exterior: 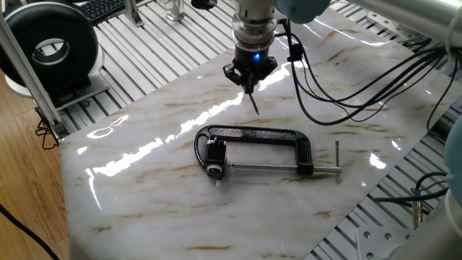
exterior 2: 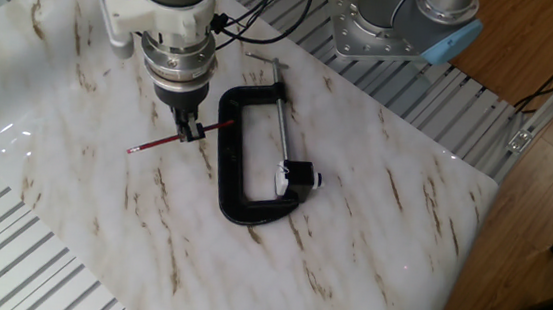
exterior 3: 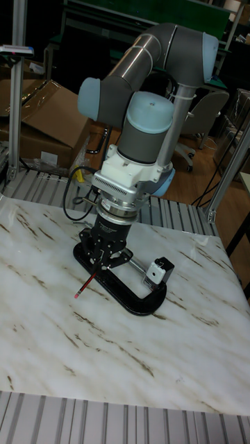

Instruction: Insert the pencil into the pencil sharpener

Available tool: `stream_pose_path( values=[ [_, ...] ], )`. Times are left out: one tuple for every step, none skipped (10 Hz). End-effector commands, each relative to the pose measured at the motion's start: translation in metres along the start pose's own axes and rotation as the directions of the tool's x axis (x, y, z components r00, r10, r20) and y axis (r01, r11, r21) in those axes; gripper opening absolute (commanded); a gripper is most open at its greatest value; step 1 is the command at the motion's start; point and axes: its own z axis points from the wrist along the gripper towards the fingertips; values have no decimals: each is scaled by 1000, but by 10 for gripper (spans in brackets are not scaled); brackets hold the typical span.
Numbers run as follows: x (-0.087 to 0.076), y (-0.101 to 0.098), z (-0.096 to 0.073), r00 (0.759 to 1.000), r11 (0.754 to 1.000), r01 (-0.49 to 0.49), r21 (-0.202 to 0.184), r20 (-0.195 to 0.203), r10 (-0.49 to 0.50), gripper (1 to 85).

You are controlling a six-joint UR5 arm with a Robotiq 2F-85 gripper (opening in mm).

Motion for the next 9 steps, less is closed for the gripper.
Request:
stream_pose_path(
  values=[
    [-1, -4, -1, 998, 998, 68, 11, 2, -68, 10],
    [-5, -7, -1, 996, 996, 89, 24, 13, -89, 10],
    [-9, -9, -1, 993, 993, 113, 33, 27, -113, 10],
    [-9, -3, -1, 992, 992, 125, 11, 30, -126, 10],
    [-10, 0, -1, 990, 991, 136, 2, 36, -136, 10],
    [-11, 2, -1, 989, 990, 143, -6, 42, -143, 10],
    [-7, 7, -1, 991, 991, 128, -25, 29, -127, 10],
    [-8, 9, -1, 994, 994, 107, -15, 26, -107, 10],
    [-10, 25, -2, 997, 997, 73, -17, 12, -73, 10]
  ],
)
